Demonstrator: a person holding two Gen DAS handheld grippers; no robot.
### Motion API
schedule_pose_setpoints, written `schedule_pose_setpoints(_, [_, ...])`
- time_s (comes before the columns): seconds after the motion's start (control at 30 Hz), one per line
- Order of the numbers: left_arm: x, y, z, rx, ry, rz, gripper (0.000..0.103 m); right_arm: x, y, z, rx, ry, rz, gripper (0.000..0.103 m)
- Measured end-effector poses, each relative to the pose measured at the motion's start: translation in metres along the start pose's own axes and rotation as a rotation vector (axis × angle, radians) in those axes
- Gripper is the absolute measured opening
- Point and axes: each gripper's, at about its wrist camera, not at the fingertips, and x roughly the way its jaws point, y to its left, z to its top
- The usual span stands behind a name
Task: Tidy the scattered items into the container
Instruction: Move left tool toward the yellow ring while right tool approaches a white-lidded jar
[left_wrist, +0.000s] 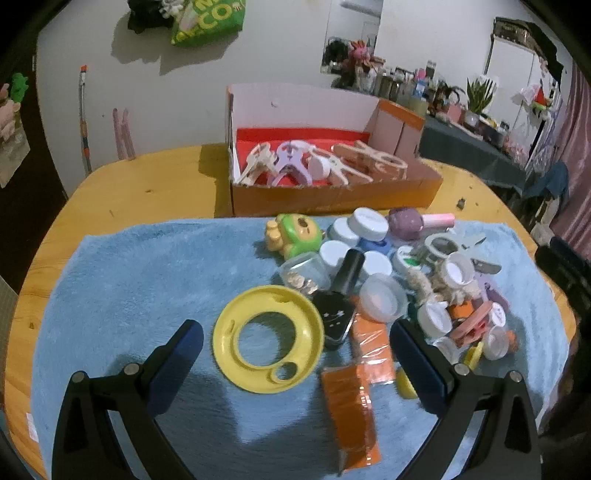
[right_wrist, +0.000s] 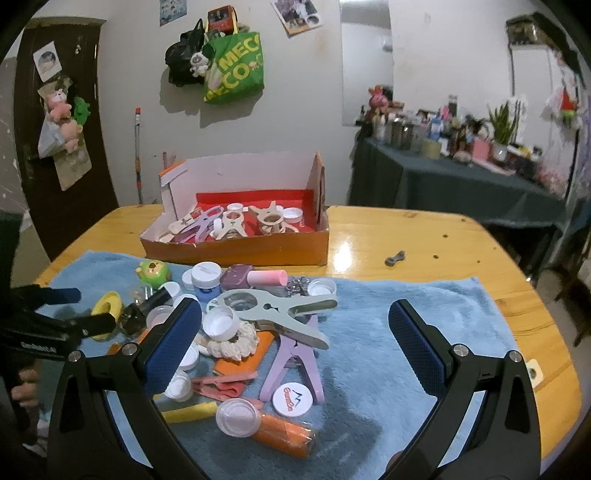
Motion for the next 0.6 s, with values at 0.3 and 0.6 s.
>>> schedule_pose_setpoints(0.3, [0.005, 0.016, 0.003, 0.042, 0.078, -0.039, 0.103, 0.003, -0.021, 0.015, 0.044, 0.04, 0.002, 0.103])
schedule_pose_setpoints(0.6, [0.011, 0.042, 0.011, 0.019, 0.127, -0.144, 0.102, 0.008, -0.024, 0.016, 0.068, 0.053, 0.02, 0.103])
